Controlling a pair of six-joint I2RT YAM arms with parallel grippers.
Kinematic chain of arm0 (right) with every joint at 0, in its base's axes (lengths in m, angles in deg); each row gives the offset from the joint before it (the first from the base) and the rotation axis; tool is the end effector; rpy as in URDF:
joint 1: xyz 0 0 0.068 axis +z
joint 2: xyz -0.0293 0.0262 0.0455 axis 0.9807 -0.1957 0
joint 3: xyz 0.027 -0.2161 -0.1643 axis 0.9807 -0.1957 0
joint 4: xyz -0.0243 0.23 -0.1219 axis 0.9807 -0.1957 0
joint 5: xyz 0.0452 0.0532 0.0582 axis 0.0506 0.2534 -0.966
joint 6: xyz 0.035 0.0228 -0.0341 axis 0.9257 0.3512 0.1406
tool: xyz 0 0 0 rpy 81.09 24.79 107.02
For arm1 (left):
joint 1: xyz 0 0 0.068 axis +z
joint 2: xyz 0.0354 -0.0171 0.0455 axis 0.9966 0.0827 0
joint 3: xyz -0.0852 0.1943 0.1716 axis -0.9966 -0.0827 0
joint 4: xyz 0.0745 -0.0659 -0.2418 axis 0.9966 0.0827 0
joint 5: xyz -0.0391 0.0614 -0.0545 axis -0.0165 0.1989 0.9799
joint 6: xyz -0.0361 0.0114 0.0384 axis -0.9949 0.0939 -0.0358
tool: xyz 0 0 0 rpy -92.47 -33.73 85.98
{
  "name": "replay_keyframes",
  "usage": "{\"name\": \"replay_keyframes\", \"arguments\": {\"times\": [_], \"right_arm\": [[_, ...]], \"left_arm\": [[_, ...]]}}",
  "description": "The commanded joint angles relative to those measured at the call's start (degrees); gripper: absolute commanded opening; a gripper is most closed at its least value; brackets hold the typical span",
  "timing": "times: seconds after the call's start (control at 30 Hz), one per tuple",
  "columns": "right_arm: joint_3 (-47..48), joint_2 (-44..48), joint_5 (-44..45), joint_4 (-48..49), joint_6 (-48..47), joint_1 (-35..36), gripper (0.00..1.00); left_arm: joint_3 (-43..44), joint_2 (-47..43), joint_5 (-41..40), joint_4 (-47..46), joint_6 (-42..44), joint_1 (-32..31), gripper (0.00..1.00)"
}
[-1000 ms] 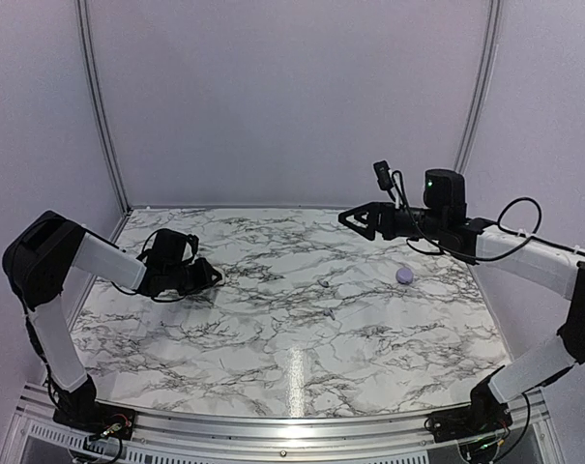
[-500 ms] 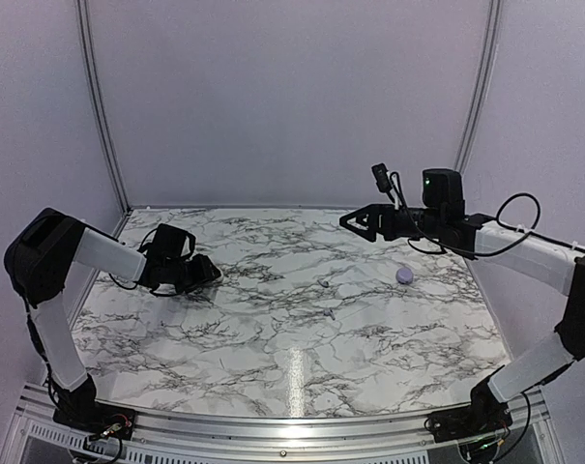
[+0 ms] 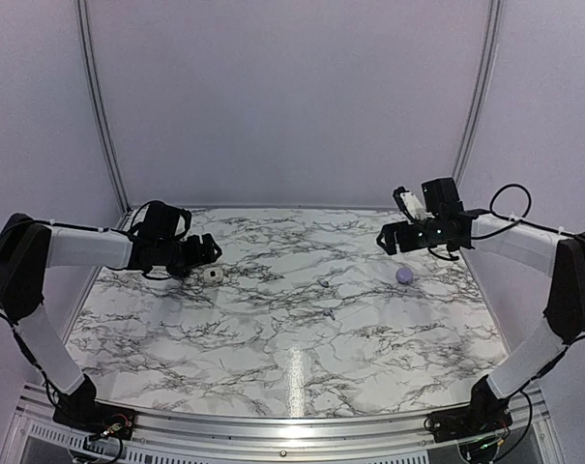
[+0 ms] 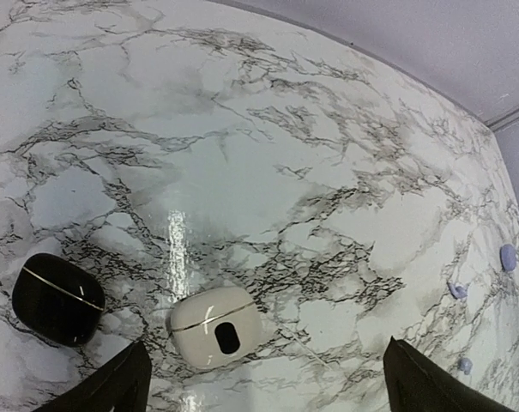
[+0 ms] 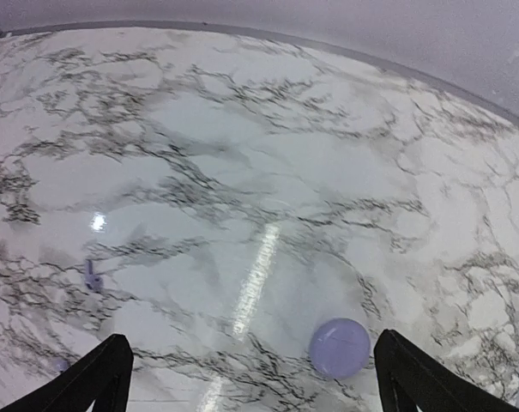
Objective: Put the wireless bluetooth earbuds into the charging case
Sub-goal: Pick up the charging case from the center of the board.
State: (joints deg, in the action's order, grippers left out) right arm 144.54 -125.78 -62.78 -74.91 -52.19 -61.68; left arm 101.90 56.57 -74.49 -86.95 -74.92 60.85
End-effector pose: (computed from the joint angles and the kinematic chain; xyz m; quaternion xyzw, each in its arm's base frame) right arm 0.3222 0.1025 0.2607 -0.1544 0.8965 0.1066 0.4013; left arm 0.3296 -0.1532 0.1920 -0.0231 0.8909 -0.2424 0.3835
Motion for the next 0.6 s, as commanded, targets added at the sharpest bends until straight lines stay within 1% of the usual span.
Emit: {"name": "replay_keyframes", "arguments": {"times": [0.0, 0.1, 0.23, 0.27, 0.43, 0.57], "right_arm": [[-2.03, -2.64, 4.97, -2.02, -0.68, -5.83, 0.98], [-2.2, -5.58, 4.86, -0.98, -0.65, -7.71, 0.98], [-0.47, -10.97, 5.19, -1.77, -0.52, -8.07, 0.97], [-0.43, -11.94, 4.43, -1.68, -0.48, -8.03, 0.97], [-0.73, -15.36, 5.45, -0.88, -1.01, -8.07, 0.95], [-0.58, -17.12, 5.47, -0.04, -0.99, -8.07, 0.94]], "left_arm": [[1.47, -4.29, -2.43, 2.52, 5.49, -1.91, 0.99], [0.59, -7.53, -3.29, 1.19, 6.89, -2.84, 0.99], [-4.53, -14.31, -1.91, -7.44, 6.7, -3.15, 0.99], [-5.0, -15.43, -1.65, -8.39, 6.47, -3.19, 0.99], [-3.76, -18.77, -0.27, -7.99, 4.15, -3.2, 0.99], [-3.81, -21.12, -0.84, -7.99, 2.46, -3.17, 0.99]]}}
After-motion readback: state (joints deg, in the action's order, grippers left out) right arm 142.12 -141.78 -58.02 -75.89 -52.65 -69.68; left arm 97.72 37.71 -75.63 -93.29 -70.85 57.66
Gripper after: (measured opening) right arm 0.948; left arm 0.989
